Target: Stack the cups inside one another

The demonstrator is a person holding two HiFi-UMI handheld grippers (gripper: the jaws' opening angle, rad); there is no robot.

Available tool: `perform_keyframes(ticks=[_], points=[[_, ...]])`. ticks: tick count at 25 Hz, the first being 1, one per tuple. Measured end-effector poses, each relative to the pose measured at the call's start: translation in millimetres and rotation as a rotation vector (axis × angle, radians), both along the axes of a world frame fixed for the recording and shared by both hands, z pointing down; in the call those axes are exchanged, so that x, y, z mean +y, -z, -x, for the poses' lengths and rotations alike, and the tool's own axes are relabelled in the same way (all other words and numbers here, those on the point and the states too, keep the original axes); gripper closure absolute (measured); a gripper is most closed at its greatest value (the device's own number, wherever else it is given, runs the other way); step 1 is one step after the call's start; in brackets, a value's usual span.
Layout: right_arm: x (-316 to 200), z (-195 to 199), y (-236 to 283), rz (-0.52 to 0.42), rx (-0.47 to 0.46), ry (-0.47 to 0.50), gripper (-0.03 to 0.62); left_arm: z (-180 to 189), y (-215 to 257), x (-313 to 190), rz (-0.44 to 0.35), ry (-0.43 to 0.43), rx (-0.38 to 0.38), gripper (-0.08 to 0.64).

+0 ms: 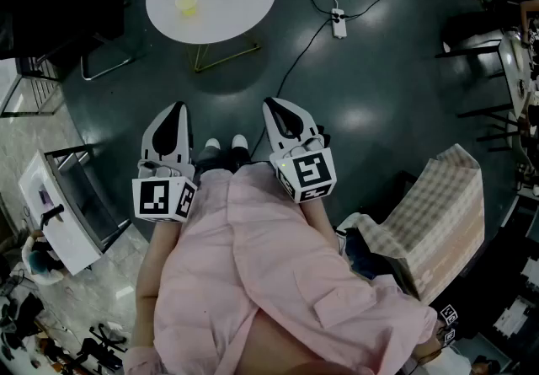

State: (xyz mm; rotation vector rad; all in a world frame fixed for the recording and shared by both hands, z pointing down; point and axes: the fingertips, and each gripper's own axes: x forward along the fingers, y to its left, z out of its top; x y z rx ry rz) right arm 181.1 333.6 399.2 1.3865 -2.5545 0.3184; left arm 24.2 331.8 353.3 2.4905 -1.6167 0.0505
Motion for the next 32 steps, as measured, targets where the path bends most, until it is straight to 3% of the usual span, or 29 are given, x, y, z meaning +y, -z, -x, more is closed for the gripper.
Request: perform_keyframes(ticks=[20,32], points=[[-2,6,-2,0.007,-0.012,0.057,0.561,0,3,-2,-0.018,0.023,0.037,0.551],[-19,35,1,0.006,-0.001,0.016,0.56,46,-11,-20,0.03,0.043,0.111,0.551]])
